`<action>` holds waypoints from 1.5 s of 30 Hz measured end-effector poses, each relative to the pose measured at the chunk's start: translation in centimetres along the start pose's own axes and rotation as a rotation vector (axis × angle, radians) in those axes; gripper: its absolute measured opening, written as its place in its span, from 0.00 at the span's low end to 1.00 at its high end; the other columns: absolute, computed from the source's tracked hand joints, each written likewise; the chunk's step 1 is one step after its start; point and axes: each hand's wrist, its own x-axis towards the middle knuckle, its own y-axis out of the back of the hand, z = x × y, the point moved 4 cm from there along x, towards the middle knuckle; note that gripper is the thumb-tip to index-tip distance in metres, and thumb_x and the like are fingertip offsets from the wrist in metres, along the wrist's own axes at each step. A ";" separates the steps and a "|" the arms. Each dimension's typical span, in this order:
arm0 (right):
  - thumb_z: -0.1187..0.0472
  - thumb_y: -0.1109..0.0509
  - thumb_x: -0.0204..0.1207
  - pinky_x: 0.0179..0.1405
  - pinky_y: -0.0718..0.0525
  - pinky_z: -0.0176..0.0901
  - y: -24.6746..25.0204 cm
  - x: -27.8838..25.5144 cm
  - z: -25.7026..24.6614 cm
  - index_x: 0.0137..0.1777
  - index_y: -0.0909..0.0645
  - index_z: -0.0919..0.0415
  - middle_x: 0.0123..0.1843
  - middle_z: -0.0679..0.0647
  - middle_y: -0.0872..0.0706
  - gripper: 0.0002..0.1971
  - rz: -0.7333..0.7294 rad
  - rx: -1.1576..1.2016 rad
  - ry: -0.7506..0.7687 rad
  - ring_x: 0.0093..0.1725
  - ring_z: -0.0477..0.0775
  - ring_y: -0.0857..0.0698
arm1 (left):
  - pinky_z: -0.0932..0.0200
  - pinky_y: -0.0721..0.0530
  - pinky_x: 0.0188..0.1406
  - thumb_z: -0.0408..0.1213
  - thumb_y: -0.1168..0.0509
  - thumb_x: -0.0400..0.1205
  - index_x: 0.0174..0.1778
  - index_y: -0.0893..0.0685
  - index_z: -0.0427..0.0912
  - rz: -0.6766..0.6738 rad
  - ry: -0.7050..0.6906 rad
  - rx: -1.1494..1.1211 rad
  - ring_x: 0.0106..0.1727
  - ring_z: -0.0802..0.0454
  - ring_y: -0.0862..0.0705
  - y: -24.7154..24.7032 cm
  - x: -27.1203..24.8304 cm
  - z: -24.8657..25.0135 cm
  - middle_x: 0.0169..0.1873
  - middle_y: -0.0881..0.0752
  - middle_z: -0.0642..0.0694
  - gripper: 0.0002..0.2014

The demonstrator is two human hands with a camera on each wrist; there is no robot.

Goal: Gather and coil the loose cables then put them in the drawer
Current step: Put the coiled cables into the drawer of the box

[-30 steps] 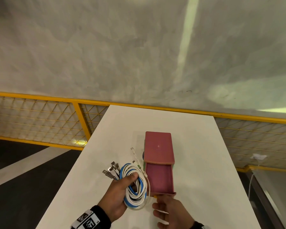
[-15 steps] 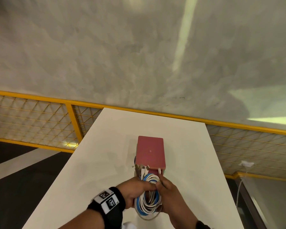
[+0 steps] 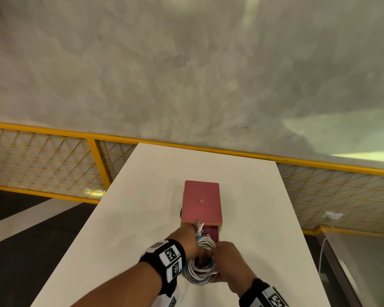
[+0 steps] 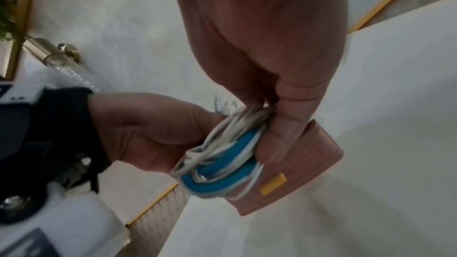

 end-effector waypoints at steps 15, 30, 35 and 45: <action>0.65 0.44 0.74 0.40 0.08 0.59 -1.1 1.0 -1.8 0.46 0.19 0.64 0.45 0.64 0.08 0.11 0.102 -0.594 0.086 0.41 0.65 0.08 | 0.39 0.20 0.60 0.43 0.39 0.83 0.74 0.30 0.38 0.140 -0.078 0.342 0.64 0.30 0.23 -2.3 -0.1 -1.0 0.71 0.30 0.36 0.24; 0.64 0.42 0.80 0.43 0.20 0.44 -0.9 1.5 -2.6 0.50 0.17 0.63 0.56 0.64 0.10 0.11 0.195 -0.614 0.188 0.55 0.65 0.12 | 0.43 0.16 0.55 0.43 0.41 0.81 0.67 0.23 0.45 0.275 -0.145 0.276 0.59 0.32 0.17 -1.5 1.3 -1.7 0.64 0.22 0.38 0.18; 0.63 0.41 0.81 0.36 0.26 0.40 -1.0 1.8 -2.9 0.53 0.14 0.65 0.52 0.62 0.09 0.13 0.234 -0.671 0.292 0.48 0.61 0.12 | 0.54 0.18 0.55 0.50 0.36 0.80 0.59 0.17 0.51 0.450 -0.181 -0.060 0.56 0.44 0.15 -0.3 1.2 -2.0 0.57 0.17 0.46 0.14; 0.61 0.43 0.82 0.48 0.15 0.48 -0.5 2.6 -3.1 0.56 0.19 0.61 0.52 0.59 0.09 0.12 0.264 -0.535 0.323 0.50 0.60 0.11 | 0.44 0.56 0.84 0.70 0.43 0.76 0.87 0.54 0.54 0.237 -0.613 0.355 0.87 0.48 0.61 -4.4 -1.7 -5.2 0.88 0.59 0.46 0.47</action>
